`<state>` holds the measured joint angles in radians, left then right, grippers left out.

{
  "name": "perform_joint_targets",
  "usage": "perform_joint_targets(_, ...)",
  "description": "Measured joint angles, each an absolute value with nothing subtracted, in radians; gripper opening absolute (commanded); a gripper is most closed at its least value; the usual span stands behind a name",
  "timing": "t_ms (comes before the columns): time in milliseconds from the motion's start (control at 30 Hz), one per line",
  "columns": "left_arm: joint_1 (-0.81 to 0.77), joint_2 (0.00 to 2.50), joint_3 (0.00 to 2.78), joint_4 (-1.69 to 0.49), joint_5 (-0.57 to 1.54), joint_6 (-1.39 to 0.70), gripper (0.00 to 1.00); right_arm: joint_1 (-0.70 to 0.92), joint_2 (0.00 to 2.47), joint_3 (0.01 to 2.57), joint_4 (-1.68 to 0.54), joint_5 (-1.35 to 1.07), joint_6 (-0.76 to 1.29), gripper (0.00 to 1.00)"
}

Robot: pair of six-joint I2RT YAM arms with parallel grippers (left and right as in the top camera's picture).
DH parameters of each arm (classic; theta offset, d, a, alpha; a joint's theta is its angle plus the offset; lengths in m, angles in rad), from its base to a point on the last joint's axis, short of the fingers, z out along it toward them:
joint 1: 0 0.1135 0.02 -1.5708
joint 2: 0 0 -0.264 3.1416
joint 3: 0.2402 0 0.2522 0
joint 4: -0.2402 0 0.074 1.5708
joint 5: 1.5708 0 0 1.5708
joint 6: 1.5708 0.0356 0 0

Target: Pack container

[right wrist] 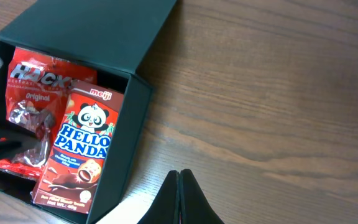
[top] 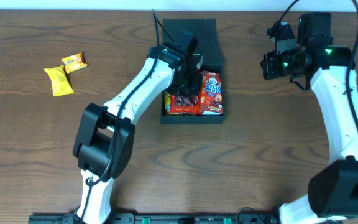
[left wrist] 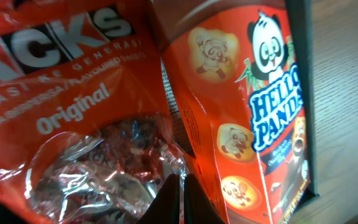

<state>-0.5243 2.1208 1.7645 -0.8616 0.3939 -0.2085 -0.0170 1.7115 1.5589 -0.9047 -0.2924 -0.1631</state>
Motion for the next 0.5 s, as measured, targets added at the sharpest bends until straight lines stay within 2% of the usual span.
perform_joint_targets(500,-0.544,2.127,1.739,-0.966,0.226,-0.171,0.06,-0.017,1.711,1.559,-0.908,-0.292,-0.163,0.02)
